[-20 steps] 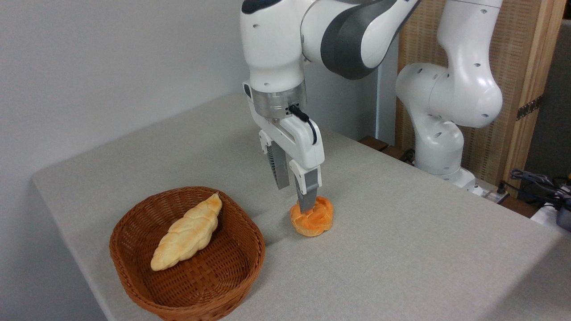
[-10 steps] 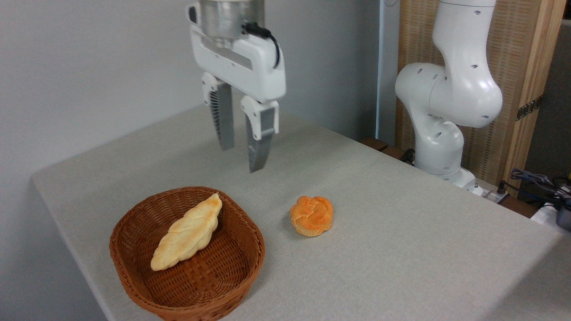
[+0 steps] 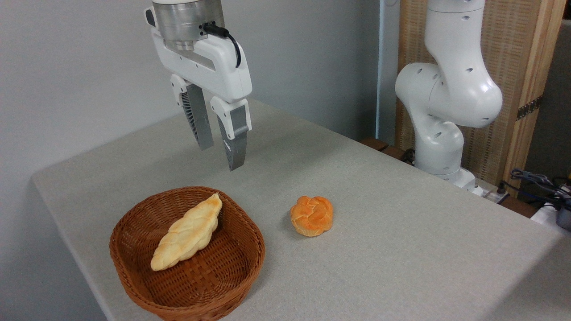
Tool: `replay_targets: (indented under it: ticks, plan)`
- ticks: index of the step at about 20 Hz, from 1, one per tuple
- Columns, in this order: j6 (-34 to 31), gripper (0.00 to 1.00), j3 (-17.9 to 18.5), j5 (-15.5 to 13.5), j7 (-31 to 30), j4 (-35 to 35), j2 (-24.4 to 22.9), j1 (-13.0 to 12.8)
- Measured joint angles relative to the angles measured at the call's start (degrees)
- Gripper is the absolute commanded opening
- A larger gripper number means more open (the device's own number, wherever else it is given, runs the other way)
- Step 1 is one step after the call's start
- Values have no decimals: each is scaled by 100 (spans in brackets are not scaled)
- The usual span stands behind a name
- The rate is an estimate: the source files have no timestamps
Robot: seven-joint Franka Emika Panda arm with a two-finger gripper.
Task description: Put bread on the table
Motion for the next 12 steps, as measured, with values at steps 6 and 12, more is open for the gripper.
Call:
replay_targets:
  ticks: [6, 12]
  plan:
    - [-399, 100, 19, 0, 21, 414, 199, 9]
    - [-411, 100, 20, 0, 172, 421, 241, 9]
